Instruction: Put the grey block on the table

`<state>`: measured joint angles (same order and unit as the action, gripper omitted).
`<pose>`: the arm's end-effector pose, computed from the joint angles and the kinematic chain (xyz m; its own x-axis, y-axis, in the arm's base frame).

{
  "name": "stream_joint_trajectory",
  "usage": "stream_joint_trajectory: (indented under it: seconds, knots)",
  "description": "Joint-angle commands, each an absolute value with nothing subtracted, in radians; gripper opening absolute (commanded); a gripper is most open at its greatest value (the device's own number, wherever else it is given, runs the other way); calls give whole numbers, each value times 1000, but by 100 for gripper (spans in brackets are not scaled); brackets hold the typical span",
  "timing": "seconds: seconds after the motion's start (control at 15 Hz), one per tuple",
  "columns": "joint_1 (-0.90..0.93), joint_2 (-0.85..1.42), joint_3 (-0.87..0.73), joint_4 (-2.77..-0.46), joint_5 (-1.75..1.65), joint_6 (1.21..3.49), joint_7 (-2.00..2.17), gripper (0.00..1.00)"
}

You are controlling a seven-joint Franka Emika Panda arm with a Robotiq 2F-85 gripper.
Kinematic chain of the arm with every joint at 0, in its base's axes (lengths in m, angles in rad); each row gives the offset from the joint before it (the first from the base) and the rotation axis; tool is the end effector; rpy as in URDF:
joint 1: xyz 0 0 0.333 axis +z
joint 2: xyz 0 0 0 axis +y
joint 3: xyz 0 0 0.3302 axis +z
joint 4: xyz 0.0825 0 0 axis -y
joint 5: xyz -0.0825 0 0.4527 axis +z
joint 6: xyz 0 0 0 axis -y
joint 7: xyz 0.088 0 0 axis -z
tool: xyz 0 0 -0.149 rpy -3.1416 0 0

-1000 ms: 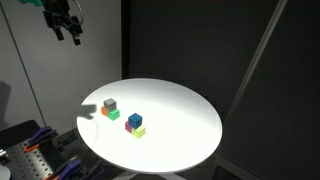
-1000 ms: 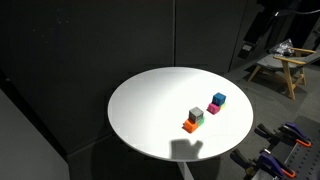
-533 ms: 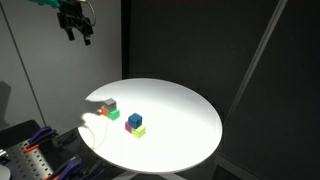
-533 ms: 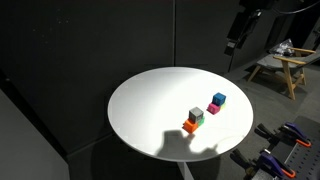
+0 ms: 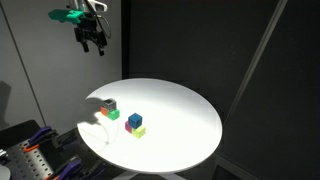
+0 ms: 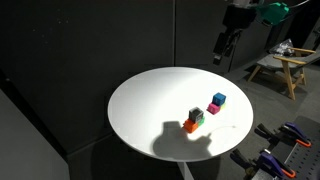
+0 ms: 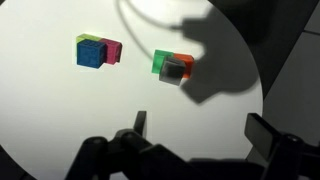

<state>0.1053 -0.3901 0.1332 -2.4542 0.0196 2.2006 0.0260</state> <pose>0.4823 0.1166 0.3907 0.9717 0.1945 0.1341 0.1922 -0.9809 0.0298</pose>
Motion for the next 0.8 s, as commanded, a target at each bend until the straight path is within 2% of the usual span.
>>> stream_joint_trajectory:
  seconds: [0.0, 0.73]
  knots:
    - [103, -314, 130, -2434, 8, 2270, 36, 100]
    - [94, -122, 118, -2427, -12, 2411, 46, 100]
